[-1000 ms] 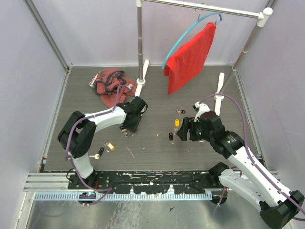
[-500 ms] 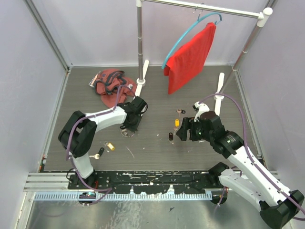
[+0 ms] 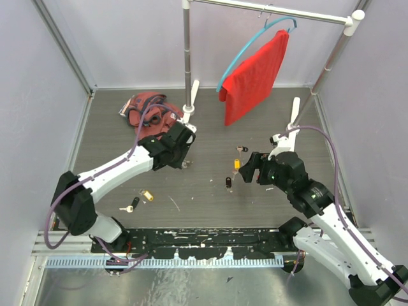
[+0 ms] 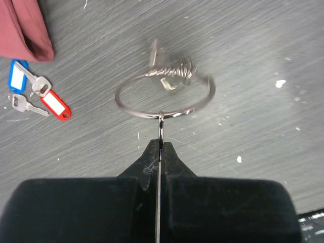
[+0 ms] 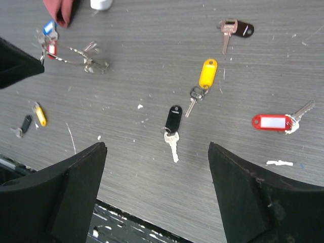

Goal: Put the keys on the keyring

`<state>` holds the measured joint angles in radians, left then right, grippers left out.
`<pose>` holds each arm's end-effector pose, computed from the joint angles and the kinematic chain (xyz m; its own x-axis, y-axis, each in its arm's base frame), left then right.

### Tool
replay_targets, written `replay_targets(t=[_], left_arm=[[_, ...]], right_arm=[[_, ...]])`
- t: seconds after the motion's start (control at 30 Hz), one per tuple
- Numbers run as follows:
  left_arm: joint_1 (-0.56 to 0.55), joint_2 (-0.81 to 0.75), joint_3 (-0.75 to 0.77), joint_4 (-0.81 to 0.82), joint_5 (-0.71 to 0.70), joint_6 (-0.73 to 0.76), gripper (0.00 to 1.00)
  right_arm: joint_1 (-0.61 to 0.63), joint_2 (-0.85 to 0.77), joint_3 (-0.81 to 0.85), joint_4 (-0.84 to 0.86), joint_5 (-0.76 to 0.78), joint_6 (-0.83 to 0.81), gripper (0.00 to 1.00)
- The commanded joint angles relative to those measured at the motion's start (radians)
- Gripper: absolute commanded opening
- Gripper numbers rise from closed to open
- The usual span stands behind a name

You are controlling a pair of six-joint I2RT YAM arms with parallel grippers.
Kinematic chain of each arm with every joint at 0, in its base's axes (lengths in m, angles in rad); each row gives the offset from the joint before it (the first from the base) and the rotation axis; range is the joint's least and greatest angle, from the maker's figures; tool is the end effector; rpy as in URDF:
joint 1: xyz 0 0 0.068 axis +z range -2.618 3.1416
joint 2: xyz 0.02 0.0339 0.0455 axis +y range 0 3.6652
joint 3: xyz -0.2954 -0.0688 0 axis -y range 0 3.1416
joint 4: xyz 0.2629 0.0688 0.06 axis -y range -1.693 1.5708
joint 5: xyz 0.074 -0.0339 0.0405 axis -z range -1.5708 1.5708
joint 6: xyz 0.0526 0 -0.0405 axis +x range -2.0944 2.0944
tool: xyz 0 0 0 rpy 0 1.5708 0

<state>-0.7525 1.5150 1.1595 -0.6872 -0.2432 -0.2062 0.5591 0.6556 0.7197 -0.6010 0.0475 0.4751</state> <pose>0.2524 -0.2190 0.2652 -0.7349 0.4158 -0.5358 0.4335 0.8955 0.1004 0.1311 0.0791 0.3056 -0.6121 0.1560 -0.7752 -0.2420 0.8963 0.3715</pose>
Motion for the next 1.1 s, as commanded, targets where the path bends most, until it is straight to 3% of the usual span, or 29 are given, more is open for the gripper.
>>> replay_targets(t=[0.0,0.13,0.4,0.67,0.77,1.07], left_arm=[[-0.065,-0.067,0.079,-0.096,-0.034,0.038,0.0],[-0.109,-0.146,0.117,-0.132,0.021,0.064,0.0],[-0.145,-0.281,0.206,-0.195,0.275,0.147,0.0],[-0.203,-0.293,0.299,-0.23,0.428,0.194,0.0],[-0.221,-0.299,0.314,-0.228,0.438,0.205,0.0],[-0.251,-0.299,0.342,-0.226,0.403,0.254,0.0]], right_arm=[[0.004,-0.042,-0.003,0.117,0.03,0.037,0.88],[0.004,-0.082,0.01,0.175,-0.029,-0.018,0.9],[0.004,-0.181,0.038,0.307,-0.178,-0.098,0.92],[0.004,-0.069,0.082,0.349,-0.504,-0.128,0.79],[0.004,-0.058,0.07,0.417,-0.549,-0.063,0.74],[0.016,-0.016,0.066,0.479,-0.43,0.317,0.67]])
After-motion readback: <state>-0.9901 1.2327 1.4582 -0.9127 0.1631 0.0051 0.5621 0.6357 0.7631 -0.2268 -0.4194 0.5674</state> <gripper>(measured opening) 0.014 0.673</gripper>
